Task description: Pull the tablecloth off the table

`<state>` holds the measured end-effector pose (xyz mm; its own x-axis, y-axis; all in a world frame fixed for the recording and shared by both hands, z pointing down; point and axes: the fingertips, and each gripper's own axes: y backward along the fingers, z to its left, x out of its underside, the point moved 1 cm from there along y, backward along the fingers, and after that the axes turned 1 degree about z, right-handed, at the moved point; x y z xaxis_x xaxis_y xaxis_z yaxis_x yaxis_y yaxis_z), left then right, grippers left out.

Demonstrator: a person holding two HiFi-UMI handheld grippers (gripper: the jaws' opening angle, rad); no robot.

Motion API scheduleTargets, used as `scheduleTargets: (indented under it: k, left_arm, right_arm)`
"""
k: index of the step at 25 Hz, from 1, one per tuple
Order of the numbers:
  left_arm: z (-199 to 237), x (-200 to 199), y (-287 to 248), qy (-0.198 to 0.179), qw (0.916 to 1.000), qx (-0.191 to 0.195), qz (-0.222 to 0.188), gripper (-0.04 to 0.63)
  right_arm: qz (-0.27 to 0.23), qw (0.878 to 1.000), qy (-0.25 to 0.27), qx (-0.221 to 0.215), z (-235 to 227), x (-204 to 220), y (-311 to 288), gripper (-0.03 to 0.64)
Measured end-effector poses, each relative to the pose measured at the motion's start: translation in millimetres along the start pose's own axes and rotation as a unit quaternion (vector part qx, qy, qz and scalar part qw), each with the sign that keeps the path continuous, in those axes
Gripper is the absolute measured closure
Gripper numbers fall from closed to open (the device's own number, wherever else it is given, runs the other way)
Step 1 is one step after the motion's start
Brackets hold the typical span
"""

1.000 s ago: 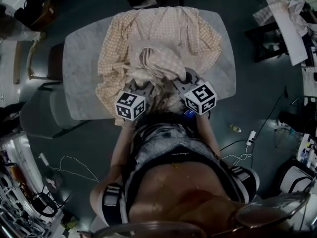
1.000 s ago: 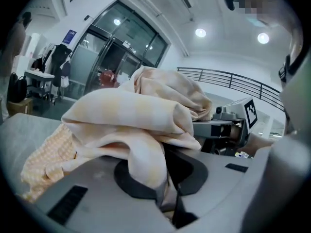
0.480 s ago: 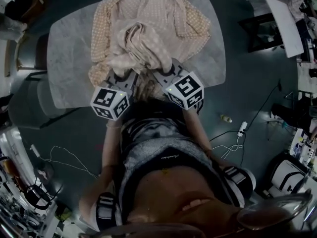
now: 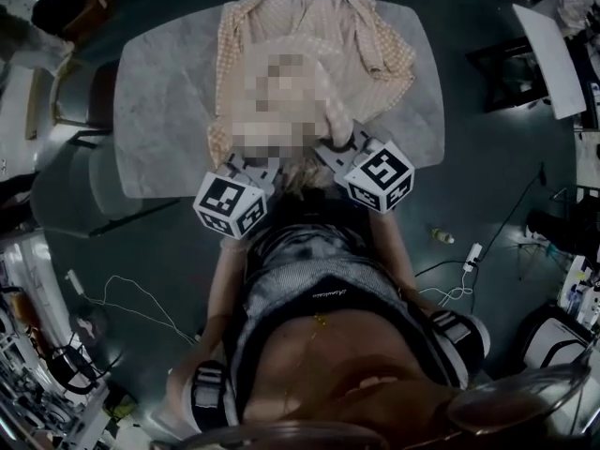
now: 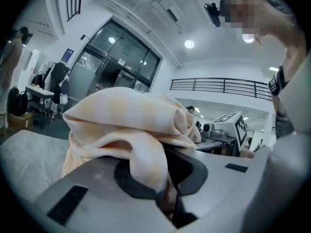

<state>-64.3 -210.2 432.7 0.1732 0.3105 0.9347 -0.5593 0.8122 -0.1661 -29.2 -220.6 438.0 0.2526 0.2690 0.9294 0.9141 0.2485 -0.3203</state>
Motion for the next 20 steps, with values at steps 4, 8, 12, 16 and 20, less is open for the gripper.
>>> scheduleTargets:
  k: [4,8,12,16,20]
  left_arm:
    - [-4.9,-2.6,24.5,0.003,0.9999,0.008,-0.010,0.561]
    - [-13.0,-1.0,46.9,-0.005,0.9996,0.026,-0.013,0.561]
    - [-20.6,3.9,69.7,-0.015,0.9989,0.043,-0.011,0.561]
    - [-32.1,14.4,87.9,-0.018,0.9982,0.056,-0.006,0.561]
    - [-44.6,28.6,106.1,-0.010,0.9978,0.066,0.002,0.561]
  right_arm:
    - [0.002,1.000,0.006,-0.011,24.5,-5.8,-0.4,0.532]
    - [0.002,1.000,0.013,0.009,48.8,-5.6,1.9,0.532]
    - [-0.006,0.999,0.008,0.031,74.0,-1.2,2.9,0.532]
    - [-0.004,0.999,0.005,0.040,96.4,8.2,8.4,0.532]
    - [0.005,0.999,0.004,0.048,119.1,20.9,15.0,0.532]
